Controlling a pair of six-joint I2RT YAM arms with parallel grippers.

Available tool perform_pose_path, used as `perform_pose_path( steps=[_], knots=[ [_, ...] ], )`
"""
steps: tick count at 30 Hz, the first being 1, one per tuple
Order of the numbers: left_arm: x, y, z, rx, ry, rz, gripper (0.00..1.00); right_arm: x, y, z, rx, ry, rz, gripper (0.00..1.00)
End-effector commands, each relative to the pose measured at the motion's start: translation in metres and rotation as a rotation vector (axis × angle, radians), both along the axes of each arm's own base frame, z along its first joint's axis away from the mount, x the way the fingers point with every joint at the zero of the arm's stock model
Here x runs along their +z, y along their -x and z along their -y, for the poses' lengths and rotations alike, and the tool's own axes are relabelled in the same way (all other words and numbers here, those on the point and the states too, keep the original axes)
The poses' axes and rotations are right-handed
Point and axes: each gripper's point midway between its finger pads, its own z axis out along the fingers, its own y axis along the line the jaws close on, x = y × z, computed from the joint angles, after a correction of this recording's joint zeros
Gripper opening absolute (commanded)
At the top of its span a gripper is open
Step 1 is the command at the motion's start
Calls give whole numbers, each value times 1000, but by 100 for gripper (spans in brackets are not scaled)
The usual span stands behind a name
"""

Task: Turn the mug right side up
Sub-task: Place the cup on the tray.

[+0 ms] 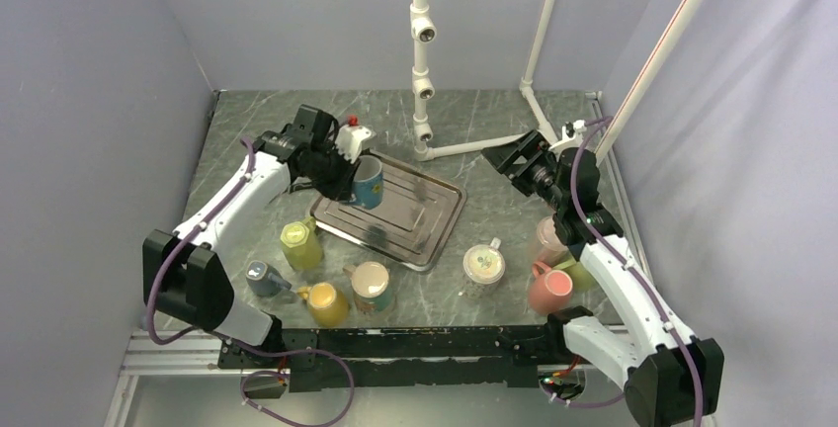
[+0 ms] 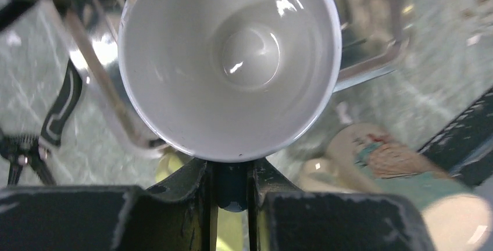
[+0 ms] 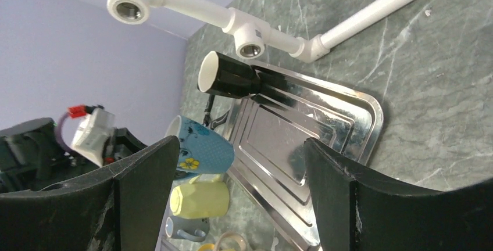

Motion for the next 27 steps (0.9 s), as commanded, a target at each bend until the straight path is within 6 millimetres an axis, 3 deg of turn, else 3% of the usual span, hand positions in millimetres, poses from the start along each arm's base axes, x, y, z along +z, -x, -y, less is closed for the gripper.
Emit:
perform_pose_path(
  steps=[1, 9, 13, 19, 27],
  knots=[
    [-11, -8, -30, 17, -113, 60, 3, 23, -14, -3, -1, -24, 35, 81],
    [-43, -34, -62, 163, -197, 52, 3, 18, -26, -10, 19, -46, 11, 81],
    [-48, -55, -72, 221, -204, 97, 3, 13, -29, -11, 19, -62, -3, 81],
    [-56, -75, -73, 248, -193, 138, 3, 10, -35, -13, 26, -74, -12, 80],
    [-70, -85, -73, 224, -194, 170, 2, 8, -42, -12, 20, -93, -23, 80]
  ],
)
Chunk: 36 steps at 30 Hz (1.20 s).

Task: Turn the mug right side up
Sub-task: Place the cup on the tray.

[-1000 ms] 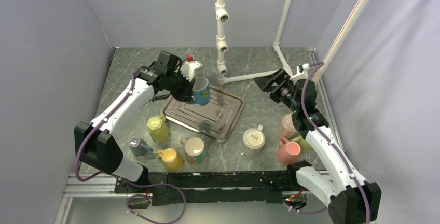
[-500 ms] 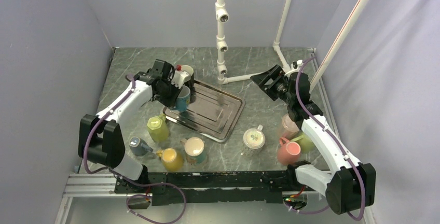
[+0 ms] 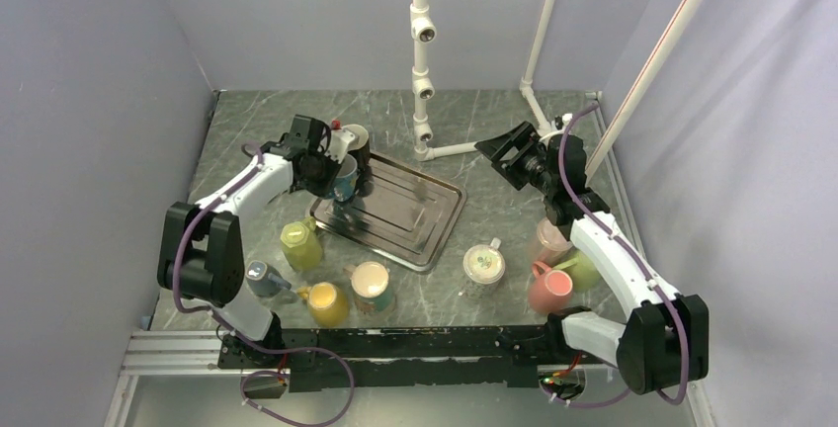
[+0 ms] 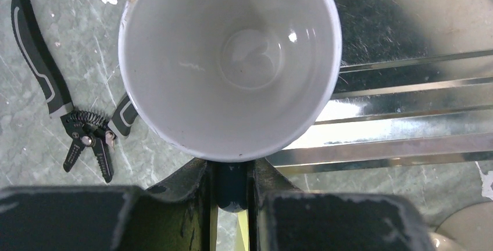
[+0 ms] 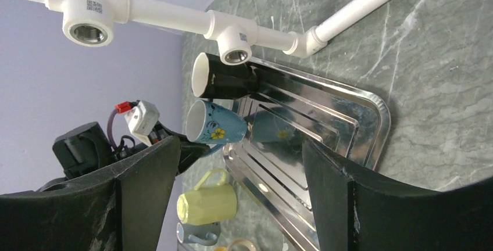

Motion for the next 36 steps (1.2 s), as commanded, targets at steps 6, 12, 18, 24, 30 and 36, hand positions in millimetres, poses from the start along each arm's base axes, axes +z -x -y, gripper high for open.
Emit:
perform_pose_path(
  steps=[6, 12, 18, 24, 30, 36],
  knots=[
    [0, -31, 1, 13, -4, 90, 5, 36, -12, -1, 8, -52, 97, 80],
    [9, -31, -5, 45, -19, 110, 52, 34, -8, 2, 4, -54, 95, 80],
    [19, -24, -18, 129, -51, 119, 61, 31, -4, 2, 8, -64, 94, 80],
    [26, -14, -38, 345, -77, 107, 65, 23, -2, 0, 21, -82, 82, 80],
    [27, 14, -28, 430, 39, 43, 70, 21, -4, -2, 27, -94, 84, 80],
    [41, 33, -7, 508, 215, -4, 66, 19, -8, -4, 28, -106, 78, 80]
  ],
)
